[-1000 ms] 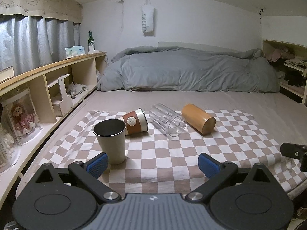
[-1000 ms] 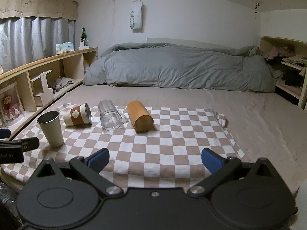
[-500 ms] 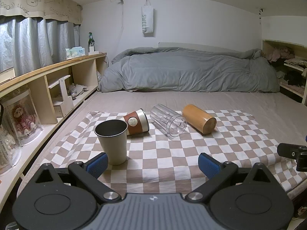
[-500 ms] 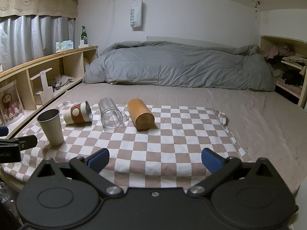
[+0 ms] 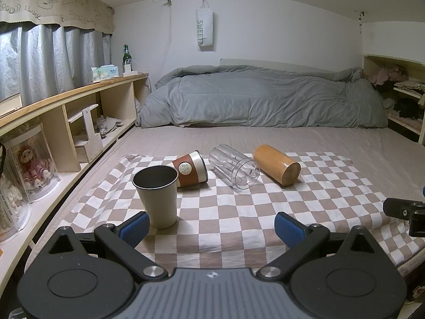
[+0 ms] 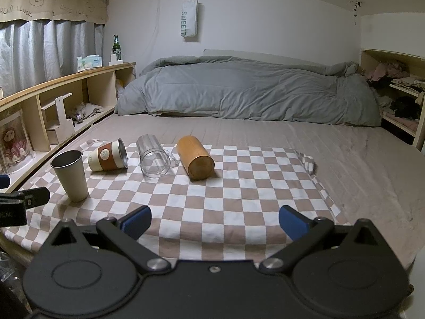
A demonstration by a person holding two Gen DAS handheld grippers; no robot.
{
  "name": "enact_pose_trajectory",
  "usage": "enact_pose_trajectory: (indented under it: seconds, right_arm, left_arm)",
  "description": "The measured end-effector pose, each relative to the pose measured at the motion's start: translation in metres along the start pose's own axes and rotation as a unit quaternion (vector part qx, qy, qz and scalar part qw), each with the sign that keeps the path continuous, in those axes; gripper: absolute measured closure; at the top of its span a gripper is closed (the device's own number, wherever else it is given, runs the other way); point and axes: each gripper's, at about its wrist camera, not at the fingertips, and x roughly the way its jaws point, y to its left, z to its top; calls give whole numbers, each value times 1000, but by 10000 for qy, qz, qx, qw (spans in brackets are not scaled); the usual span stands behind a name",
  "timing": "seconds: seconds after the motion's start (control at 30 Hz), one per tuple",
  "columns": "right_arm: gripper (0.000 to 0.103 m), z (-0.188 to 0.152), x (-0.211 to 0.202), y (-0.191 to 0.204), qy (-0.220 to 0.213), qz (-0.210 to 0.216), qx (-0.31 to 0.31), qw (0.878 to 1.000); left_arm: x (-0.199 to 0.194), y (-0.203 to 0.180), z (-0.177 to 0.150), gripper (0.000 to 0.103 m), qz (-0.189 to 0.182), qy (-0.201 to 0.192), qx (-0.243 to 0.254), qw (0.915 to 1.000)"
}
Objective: Flip cup upright
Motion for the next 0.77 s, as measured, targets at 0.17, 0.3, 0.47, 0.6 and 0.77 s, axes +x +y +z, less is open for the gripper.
enact_pose_trajectory:
  seconds: [0.17,0.3,0.47,0.6,0.77]
  right_arm:
    - [0,0,0,0,2,-3,1,10000]
    - [0,0,0,0,-2,-6,2,10000]
    - [0,0,0,0,3,-5,-5,10000]
    - [0,0,0,0,-1,-3,4,10000]
    - [0,1,0,0,-1,0,-5,10000]
  left_arm:
    - [-3,4,0,3,6,5,0,10000]
    - [-4,7,1,3,10,8,0,10000]
    - [-4,7,1,3,9,9,5,10000]
    - [-4,7,1,3,12,2,7,10000]
    - [-4,7,1,3,14,2,15,10000]
